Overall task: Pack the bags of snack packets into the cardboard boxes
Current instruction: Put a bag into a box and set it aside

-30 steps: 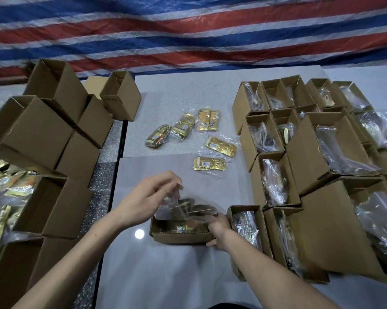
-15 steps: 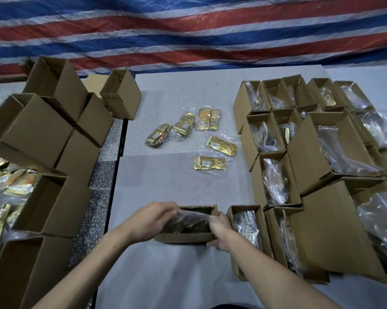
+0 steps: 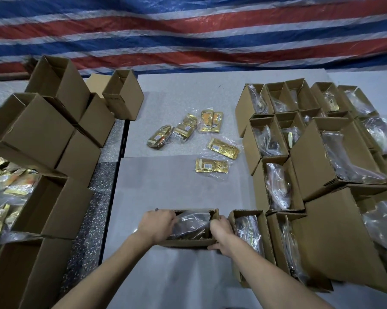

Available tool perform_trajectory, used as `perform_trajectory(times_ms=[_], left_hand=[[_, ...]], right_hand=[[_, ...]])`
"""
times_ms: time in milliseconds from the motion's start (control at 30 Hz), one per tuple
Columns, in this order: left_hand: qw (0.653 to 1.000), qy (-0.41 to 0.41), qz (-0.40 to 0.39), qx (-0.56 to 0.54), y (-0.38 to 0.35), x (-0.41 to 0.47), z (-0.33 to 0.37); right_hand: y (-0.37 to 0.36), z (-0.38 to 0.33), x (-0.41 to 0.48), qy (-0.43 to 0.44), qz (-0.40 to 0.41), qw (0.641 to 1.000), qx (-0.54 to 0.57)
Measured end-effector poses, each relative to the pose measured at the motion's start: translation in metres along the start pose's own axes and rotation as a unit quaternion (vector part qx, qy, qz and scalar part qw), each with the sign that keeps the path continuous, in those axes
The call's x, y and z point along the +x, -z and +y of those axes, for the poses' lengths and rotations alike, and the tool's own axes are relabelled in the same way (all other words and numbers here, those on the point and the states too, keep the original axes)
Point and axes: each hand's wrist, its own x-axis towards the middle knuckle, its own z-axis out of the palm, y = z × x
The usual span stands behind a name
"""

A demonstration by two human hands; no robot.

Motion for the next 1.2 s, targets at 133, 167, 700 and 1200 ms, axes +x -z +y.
perform_trajectory(times_ms=[133,167,700,1200], left_hand=[[0.997,0.000,-0.040,0.070,-0.013,0.015,0.018],[0.996,-0.001,-0.053,0.075,-0.016,0.019,0.022],[0.996,0.031,-0.072,0.042,-0.027,0.031,0.028],[0.973,0.026,-0.150,-0.172,-0.020,0.003,0.030]], right_hand=[[-0.001,-0.004,-0.005,-0.001,0.001,1.000,0.002],[-0.001,-0.004,-0.006,-0.001,0.002,1.000,0.002],[0.002,0.009,-0.005,0.037,-0.009,0.999,-0.006],[0.001,0.013,0.009,0.072,0.030,0.994,-0.082]])
